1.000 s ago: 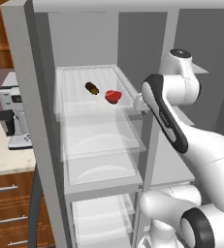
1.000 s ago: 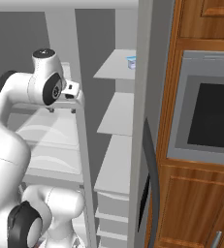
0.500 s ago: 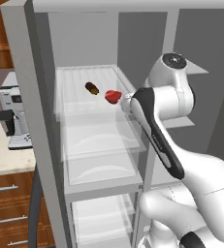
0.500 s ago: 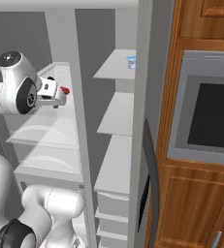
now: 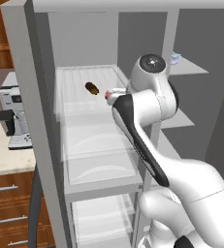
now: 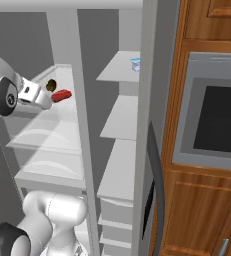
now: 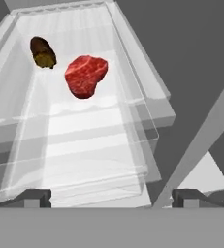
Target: There's a steak in the fridge that needs to be moved to the freezer for freezing. Pick up the steak from the fridge, place it on any shelf in the freezer, and close the fridge and freezer doors when done.
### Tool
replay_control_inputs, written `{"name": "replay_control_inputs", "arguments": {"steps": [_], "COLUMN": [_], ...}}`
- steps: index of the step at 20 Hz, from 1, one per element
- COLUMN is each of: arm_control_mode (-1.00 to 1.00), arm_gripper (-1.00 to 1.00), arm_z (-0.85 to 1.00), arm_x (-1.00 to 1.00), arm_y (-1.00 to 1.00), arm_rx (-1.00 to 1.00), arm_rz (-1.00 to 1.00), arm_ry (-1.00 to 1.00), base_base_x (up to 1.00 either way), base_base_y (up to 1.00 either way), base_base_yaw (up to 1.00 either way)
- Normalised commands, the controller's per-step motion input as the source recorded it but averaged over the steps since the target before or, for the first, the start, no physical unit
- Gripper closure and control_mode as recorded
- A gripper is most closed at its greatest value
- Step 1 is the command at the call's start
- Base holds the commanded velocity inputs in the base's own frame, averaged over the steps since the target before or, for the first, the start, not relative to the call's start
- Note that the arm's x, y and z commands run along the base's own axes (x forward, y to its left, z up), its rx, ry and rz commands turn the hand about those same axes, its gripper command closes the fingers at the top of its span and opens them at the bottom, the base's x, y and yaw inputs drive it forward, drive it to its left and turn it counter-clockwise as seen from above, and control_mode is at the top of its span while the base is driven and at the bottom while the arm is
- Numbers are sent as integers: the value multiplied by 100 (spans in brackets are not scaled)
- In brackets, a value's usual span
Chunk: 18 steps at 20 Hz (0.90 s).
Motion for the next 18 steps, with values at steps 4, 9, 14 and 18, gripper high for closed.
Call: {"name": "replay_control_inputs", "arguments": {"steps": [4,9,14,18], "arm_control_mode": [-100,-100,-100,-100], "arm_gripper": [-100,-100,-100,-100], "arm_z": [19,0,-1,0], "arm_x": [0,8,43,36], "arm_y": [8,9,10,-3], "arm_rx": [11,1,0,0], "arm_rz": [-10,-3,-1,5], "arm_ry": [-3,-15,-1,10], "base_base_x": [0,0,0,0], "base_base_y": [0,0,0,0], "base_base_yaw": [0,0,0,0]}}
